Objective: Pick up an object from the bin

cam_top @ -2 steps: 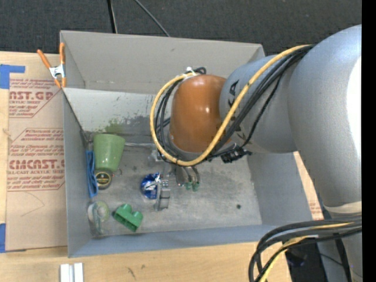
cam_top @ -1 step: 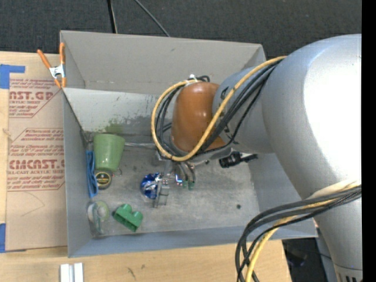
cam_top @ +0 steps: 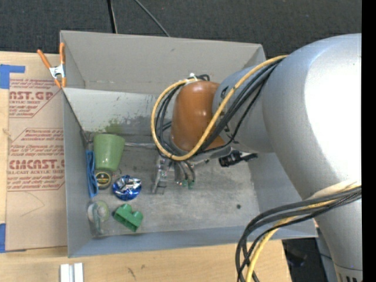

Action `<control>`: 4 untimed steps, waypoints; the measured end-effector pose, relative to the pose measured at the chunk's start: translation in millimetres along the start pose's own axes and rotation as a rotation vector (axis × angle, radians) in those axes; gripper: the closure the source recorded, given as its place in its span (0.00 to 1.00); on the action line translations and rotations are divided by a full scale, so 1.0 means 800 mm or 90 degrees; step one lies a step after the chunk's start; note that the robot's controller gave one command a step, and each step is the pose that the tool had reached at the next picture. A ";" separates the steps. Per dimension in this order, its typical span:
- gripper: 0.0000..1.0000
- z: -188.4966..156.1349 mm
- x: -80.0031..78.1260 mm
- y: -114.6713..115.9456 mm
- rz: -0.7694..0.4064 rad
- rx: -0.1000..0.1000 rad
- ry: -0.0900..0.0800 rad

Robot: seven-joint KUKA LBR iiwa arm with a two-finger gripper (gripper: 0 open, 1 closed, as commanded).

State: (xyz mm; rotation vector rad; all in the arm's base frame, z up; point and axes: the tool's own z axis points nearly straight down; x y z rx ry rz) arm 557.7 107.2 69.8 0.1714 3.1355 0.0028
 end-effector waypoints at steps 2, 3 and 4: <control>0.00 0.000 0.009 0.096 -0.153 0.002 0.001; 1.00 0.000 0.009 0.096 -0.153 0.001 0.001; 1.00 -0.200 0.026 0.144 -0.587 0.000 -0.004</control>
Offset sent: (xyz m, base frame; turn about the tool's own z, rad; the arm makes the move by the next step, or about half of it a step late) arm 0.0000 0.0000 0.0000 0.0000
